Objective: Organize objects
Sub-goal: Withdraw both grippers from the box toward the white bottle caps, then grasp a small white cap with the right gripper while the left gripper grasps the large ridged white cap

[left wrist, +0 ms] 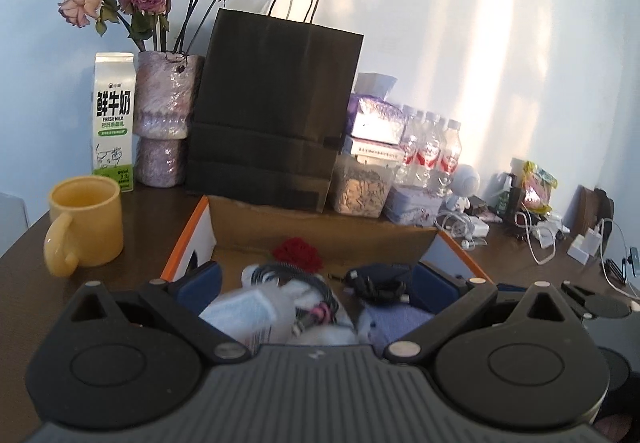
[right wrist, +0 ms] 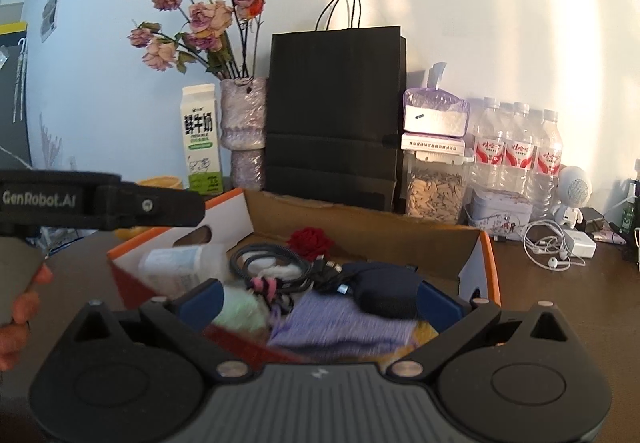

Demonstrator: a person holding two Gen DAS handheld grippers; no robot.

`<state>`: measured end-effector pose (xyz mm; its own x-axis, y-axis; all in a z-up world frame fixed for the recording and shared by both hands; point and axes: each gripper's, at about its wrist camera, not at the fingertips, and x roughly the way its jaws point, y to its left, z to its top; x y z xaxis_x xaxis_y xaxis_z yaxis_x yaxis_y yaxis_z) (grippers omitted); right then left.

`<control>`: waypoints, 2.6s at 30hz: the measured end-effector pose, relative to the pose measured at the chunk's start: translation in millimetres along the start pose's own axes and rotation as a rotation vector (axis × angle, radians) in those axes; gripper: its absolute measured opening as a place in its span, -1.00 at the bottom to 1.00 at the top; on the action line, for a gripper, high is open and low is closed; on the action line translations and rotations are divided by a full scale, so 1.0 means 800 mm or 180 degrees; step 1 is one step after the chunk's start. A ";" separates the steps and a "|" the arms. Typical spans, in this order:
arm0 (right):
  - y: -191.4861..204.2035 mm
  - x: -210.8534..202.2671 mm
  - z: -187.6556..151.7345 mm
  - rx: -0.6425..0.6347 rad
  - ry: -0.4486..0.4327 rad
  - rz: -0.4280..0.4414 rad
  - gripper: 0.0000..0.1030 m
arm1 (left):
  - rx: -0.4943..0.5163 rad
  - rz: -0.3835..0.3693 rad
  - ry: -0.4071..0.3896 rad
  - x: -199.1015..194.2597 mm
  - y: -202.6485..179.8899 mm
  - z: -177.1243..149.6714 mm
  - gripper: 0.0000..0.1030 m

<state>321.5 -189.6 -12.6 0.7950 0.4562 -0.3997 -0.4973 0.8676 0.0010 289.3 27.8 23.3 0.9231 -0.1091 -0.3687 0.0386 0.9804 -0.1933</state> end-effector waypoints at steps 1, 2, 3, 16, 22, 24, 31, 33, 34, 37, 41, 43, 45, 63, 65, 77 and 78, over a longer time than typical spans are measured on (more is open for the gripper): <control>0.002 -0.005 -0.003 -0.0006 0.0011 0.0014 1.00 | 0.0020 0.0005 0.0006 -0.006 0.001 -0.003 1.00; 0.004 -0.010 -0.006 -0.0012 0.0020 0.0029 1.00 | 0.0037 0.0011 0.0011 -0.012 0.003 -0.006 1.00; 0.006 -0.016 -0.009 -0.0023 0.0029 0.0042 1.00 | 0.0051 0.0020 0.0018 -0.018 0.005 -0.009 1.00; 0.039 -0.057 -0.061 -0.0178 0.0375 0.0105 1.00 | 0.0122 0.0251 0.0318 -0.080 0.034 -0.068 1.00; 0.048 -0.070 -0.083 -0.0187 0.0545 0.0087 1.00 | 0.0124 0.0365 0.0457 -0.107 0.045 -0.094 1.00; 0.051 -0.073 -0.092 -0.0177 0.0597 0.0114 1.00 | 0.0115 0.0399 0.0506 -0.116 0.047 -0.103 1.00; 0.064 -0.076 -0.104 -0.0231 0.0730 0.0146 0.99 | 0.0059 0.0453 0.0636 -0.133 0.048 -0.130 1.00; 0.068 -0.075 -0.106 -0.0265 0.0746 0.0155 0.96 | 0.0049 0.0457 0.0647 -0.137 0.049 -0.134 1.00; 0.070 -0.074 -0.106 -0.0273 0.0749 0.0161 0.91 | 0.0051 0.0459 0.0652 -0.138 0.049 -0.135 1.00; 0.072 -0.071 -0.106 -0.0264 0.0755 0.0173 0.82 | 0.0065 0.0463 0.0667 -0.140 0.048 -0.136 1.00; 0.075 -0.065 -0.105 -0.0253 0.0774 0.0191 0.51 | 0.0072 0.0446 0.0686 -0.140 0.046 -0.138 1.00; 0.079 -0.060 -0.105 -0.0261 0.0784 0.0221 0.37 | 0.0068 0.0440 0.0698 -0.139 0.045 -0.140 1.00; 0.081 -0.055 -0.104 -0.0251 0.0770 0.0259 0.22 | 0.0066 0.0434 0.0704 -0.138 0.045 -0.140 1.00; 0.086 -0.062 -0.098 -0.0234 0.0411 0.0208 -0.47 | 0.0088 0.0404 0.0768 -0.129 0.042 -0.144 1.00; 0.084 -0.067 -0.097 -0.0214 0.0325 0.0153 -0.47 | 0.0106 0.0396 0.0787 -0.127 0.041 -0.145 1.00; 0.081 -0.079 -0.097 -0.0180 0.0148 0.0051 -0.47 | 0.0335 0.0374 0.0904 -0.108 0.023 -0.150 0.99; 0.081 -0.079 -0.097 -0.0178 0.0149 0.0054 -0.47 | 0.0364 0.0381 0.0912 -0.106 0.022 -0.150 0.94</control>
<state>212.2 -177.7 -58.5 0.7699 0.4598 -0.4425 -0.5302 0.8468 -0.0426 165.8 34.3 -58.2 0.7792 -0.0178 -0.6265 -0.0060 0.9993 -0.0358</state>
